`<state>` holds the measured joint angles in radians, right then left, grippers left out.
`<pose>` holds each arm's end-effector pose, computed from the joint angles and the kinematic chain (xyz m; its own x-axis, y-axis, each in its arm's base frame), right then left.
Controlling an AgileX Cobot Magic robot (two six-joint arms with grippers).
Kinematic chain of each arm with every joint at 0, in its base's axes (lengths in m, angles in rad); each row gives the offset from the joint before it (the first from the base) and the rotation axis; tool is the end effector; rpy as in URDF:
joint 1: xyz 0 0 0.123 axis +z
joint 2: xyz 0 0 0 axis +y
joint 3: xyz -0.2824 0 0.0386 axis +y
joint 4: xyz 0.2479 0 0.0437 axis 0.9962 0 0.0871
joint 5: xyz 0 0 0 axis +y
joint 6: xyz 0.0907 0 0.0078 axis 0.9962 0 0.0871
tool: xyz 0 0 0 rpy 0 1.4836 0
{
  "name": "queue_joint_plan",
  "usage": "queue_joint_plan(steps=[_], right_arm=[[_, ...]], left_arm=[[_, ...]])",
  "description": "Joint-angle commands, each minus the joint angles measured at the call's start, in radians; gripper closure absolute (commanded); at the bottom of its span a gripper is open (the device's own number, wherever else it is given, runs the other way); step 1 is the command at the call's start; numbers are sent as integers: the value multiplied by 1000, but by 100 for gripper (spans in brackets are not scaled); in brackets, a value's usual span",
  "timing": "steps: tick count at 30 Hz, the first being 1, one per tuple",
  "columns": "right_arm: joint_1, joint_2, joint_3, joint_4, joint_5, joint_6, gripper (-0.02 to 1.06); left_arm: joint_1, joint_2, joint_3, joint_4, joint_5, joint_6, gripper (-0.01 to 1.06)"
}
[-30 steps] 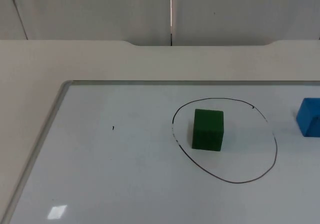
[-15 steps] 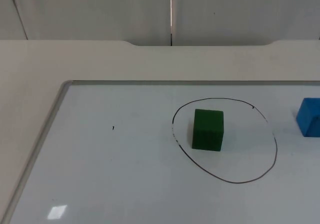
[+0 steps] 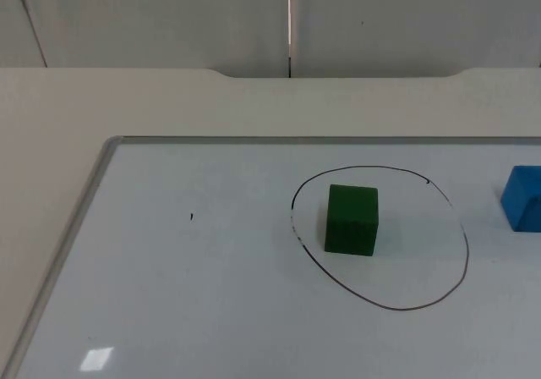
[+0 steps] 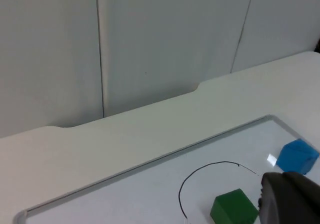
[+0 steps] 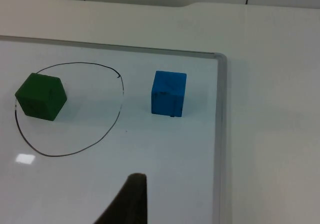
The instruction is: Push the two cubes into the marked area.
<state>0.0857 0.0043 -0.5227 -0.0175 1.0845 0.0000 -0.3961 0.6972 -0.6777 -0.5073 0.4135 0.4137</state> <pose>-0.0077 -0.0021 0.2816 -0.4585 -0.0476 -0.8874 -0.0757 0.9970 -0.0144 0.1244 -0.0713 0.3464 -0.3023 0.0658 -0.9509 0.5341 0.8380 -0.1119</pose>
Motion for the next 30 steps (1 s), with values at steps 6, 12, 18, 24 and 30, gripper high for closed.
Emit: queue_joint_plan(steps=[6,12,18,24,30], right_arm=[[-4,-4,7,-6,-7,-16,-1],[-4,-4,7,-6,-7,-16,-1],[-4,-4,7,-6,-7,-16,-1],[-4,-4,7,-6,-7,-16,-1],[-4,-4,7,-6,-7,-16,-1]], left_arm=[[2,-167,87,105,95,-107,105],[2,-306,98,256,192,-258,105],[2,-413,98,291,313,-298,105],[2,-545,98,341,454,-336,105],[2,-660,98,439,570,-401,105]])
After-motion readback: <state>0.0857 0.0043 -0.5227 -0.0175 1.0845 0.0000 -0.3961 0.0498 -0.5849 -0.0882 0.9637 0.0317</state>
